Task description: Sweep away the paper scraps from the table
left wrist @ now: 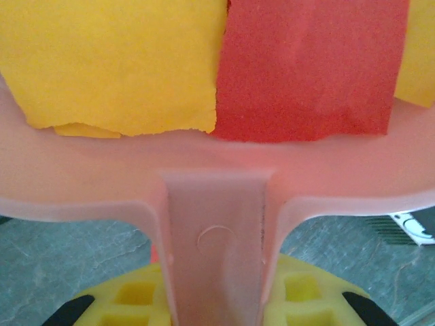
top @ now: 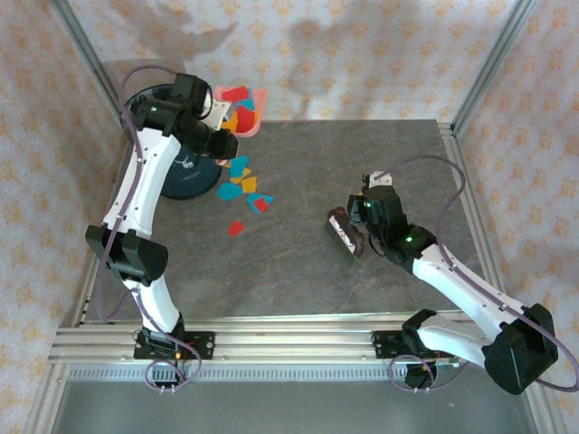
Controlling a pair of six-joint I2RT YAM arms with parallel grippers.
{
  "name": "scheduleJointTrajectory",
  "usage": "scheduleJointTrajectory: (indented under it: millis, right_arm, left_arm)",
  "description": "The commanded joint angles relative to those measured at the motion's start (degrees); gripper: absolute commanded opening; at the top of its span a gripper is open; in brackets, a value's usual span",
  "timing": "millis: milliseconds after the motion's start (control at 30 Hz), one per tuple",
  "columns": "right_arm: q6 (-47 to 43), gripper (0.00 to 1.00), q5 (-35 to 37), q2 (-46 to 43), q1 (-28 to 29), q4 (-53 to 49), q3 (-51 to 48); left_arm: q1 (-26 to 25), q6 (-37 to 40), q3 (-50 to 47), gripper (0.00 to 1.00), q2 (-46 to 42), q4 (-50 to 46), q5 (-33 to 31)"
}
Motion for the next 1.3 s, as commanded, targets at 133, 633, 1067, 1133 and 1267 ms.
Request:
scheduleJointTrajectory:
  millis: [133, 633, 1067, 1133, 1267]
  right_arm:
    - [0.6, 0.00, -0.2, -0.3, -0.3, 0.8, 1.9]
    - [0.5, 0.00, -0.6, 0.5, -0.4, 0.2, 2.0]
    - [0.7, 0.00, -1.3, 1.3, -0.3, 0.0, 2.1]
    - [0.7, 0.00, -1.4, 1.5, -0.3, -0.1, 2.1]
    - [0.7, 0.00, -1.5, 1.7, -0.4, -0.1, 2.2]
  left_arm:
    - [4.6, -6.7, 1.1, 0.00, -0.3, 4.6, 7.8]
    - [12.9, -19.2, -7.2, 0.00, -3.0, 18.9, 19.8]
    - [18.5, -38.5, -19.2, 0.00, -5.3, 41.5, 31.7]
    - [18.9, -40.3, -20.2, 0.00, -5.4, 43.5, 32.3]
    - [19.4, -47.7, -23.6, 0.00, -6.0, 52.4, 34.6]
